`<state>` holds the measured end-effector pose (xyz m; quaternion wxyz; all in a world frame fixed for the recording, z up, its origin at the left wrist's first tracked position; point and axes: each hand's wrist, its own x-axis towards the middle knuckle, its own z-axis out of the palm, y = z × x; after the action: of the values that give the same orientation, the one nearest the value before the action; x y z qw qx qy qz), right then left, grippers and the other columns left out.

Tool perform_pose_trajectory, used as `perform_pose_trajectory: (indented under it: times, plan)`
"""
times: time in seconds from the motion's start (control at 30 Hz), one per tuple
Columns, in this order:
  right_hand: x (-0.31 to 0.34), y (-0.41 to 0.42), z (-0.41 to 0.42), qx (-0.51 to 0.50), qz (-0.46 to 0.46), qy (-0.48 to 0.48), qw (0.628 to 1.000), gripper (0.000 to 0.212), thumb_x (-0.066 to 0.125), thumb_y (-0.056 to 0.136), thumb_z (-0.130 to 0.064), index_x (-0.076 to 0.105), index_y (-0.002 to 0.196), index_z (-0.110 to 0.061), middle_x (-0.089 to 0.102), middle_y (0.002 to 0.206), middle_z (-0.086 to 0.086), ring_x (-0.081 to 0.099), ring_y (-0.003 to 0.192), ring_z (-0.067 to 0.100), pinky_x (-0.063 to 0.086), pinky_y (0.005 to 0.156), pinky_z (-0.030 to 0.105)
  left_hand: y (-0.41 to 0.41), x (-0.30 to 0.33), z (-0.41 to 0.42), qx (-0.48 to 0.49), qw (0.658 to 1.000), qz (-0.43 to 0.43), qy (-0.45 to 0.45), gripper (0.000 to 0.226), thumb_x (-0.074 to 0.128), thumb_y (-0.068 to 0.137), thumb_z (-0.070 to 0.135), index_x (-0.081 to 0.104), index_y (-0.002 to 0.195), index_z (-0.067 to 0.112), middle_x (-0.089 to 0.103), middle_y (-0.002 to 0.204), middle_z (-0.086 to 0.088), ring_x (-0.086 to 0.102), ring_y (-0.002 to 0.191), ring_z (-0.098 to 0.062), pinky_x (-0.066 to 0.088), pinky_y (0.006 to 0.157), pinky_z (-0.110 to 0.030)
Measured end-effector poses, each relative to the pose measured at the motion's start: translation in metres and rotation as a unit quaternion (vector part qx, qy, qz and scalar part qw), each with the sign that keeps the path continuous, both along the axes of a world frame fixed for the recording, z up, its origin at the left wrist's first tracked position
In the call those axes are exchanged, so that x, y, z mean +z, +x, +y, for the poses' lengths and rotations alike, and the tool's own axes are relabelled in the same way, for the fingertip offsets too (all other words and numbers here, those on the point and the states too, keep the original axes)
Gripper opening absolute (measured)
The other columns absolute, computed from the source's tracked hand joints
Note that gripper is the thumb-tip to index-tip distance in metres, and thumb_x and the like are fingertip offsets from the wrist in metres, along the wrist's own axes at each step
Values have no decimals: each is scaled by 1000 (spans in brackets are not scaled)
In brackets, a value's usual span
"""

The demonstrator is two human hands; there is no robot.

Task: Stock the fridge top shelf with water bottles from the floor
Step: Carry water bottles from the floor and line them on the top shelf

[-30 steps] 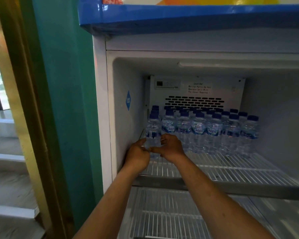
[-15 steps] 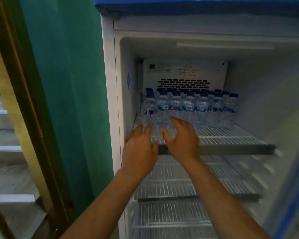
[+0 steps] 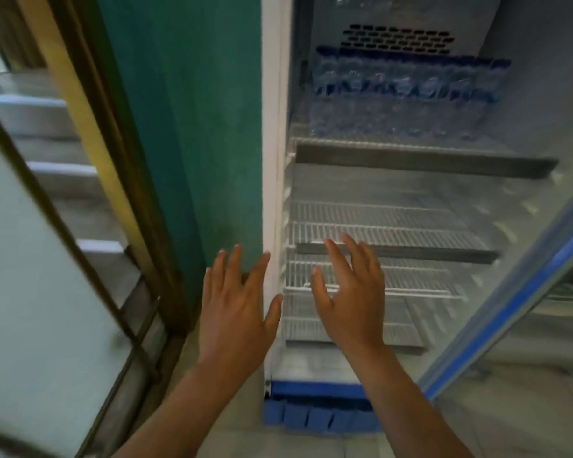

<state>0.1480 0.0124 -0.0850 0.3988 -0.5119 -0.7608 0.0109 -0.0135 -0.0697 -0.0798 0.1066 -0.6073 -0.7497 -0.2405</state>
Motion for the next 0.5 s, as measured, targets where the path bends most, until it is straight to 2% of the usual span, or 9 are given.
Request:
perform_pose_trajectory:
  times: [0.23, 0.4, 0.5]
  plan:
    - [-80, -21, -89, 45, -14, -70, 996, 51, 49, 96, -43, 53, 141, -21, 46, 150, 6, 36, 141, 31, 34, 114, 51, -21, -69, -108, 59, 988, -12, -140, 71, 40, 92, 63, 18, 154, 35, 10, 163, -7, 1, 151, -28, 5, 121, -45]
    - [-127, -57, -132, 96, -42, -118, 987, 50, 48, 96, -43, 54, 141, -20, 47, 149, 7, 38, 141, 30, 38, 110, 52, -50, -108, -161, 104, 975, -28, -192, 72, 35, 93, 65, 16, 155, 33, 12, 163, -8, 4, 151, -30, 16, 121, -50]
    - [-153, -83, -140, 111, -78, -140, 981, 50, 49, 97, -43, 54, 141, -20, 48, 148, 7, 38, 140, 29, 36, 113, 48, -78, -134, -177, 124, 965, -31, -228, 72, 35, 93, 65, 16, 155, 32, 14, 162, -9, 5, 150, -31, 16, 121, -51]
